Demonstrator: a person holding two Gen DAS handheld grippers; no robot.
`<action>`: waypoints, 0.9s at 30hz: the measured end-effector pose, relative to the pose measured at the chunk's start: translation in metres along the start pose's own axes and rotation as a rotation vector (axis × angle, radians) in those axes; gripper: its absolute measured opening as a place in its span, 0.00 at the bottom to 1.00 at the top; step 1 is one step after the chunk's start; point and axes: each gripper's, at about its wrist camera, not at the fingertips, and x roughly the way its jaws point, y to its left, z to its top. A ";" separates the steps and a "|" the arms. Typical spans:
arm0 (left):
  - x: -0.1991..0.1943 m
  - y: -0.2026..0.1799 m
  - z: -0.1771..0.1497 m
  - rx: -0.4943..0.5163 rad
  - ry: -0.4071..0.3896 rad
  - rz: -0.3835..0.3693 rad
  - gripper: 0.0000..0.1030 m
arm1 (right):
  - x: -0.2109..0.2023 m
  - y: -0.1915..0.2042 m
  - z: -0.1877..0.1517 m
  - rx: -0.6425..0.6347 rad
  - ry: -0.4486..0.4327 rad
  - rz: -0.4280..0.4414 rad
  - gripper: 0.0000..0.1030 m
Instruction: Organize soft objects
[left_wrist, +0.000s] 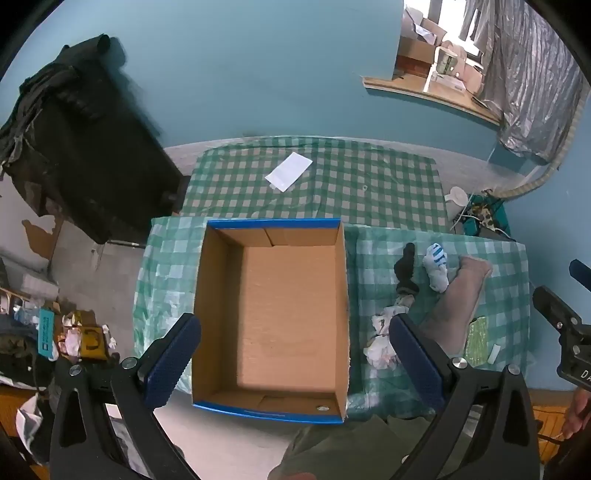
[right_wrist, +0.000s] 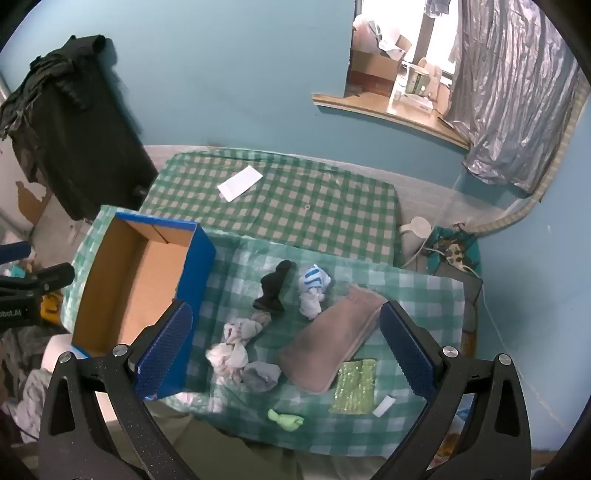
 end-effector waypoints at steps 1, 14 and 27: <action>0.000 0.000 0.000 0.005 -0.001 0.000 0.99 | 0.000 0.000 0.000 0.001 0.000 0.005 0.98; -0.004 0.001 0.000 -0.004 -0.022 -0.002 0.99 | -0.006 -0.001 0.000 0.001 -0.004 -0.001 0.98; -0.011 -0.008 -0.005 0.019 -0.054 0.011 0.99 | -0.005 -0.002 -0.002 -0.002 -0.007 0.003 0.98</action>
